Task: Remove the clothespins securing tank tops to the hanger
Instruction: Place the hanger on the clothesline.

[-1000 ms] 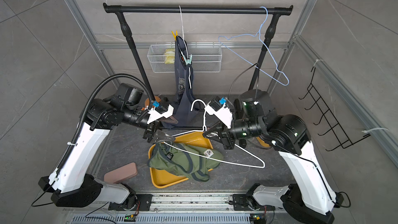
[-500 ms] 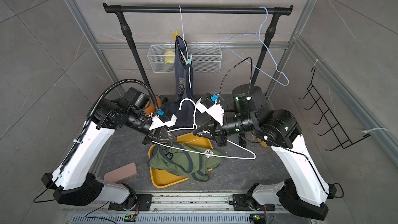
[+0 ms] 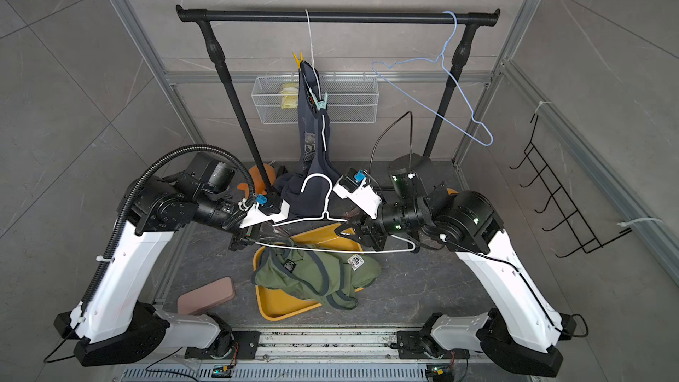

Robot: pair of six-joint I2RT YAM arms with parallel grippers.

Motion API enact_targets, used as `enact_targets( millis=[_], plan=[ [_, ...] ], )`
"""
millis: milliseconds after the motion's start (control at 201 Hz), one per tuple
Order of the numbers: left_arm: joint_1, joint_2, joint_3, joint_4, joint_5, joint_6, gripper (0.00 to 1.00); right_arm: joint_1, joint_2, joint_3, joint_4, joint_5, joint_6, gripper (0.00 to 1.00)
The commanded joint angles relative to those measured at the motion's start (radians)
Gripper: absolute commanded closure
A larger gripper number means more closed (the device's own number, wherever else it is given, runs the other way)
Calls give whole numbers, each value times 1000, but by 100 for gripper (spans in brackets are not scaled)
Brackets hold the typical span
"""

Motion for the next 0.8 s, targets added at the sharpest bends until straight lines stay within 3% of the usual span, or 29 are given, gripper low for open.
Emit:
enact_targets(
  millis=[0, 100, 244, 319, 378, 443, 483, 662, 791],
  plan=[
    [-4, -34, 42, -88, 8, 44, 100, -1, -43, -45, -34, 127, 9, 70],
    [-4, -42, 41, -114, 4, 63, 100, -1, -79, -86, -37, 121, 16, 76],
    [-4, -35, 22, -110, 10, 65, 100, 0, -112, -93, -48, 87, 16, 100],
    [-4, -30, 20, -82, 17, 50, 100, 0, -116, -82, -58, 66, 14, 100],
    [-3, -24, 14, -47, 8, 35, 73, 0, -116, -69, -67, 58, 12, 100],
    [-4, -17, 9, -2, -37, 9, 34, -1, -116, -52, -75, 71, 11, 100],
    [-4, -11, 10, 21, -71, -3, 23, 0, -121, -43, -76, 99, 18, 100],
    [-4, -5, 40, 144, -251, -100, 11, -1, -148, 41, -169, 343, 67, 100],
    [-4, -7, 91, 114, -222, -111, 10, 0, -194, 75, -252, 559, 127, 100]
  ],
)
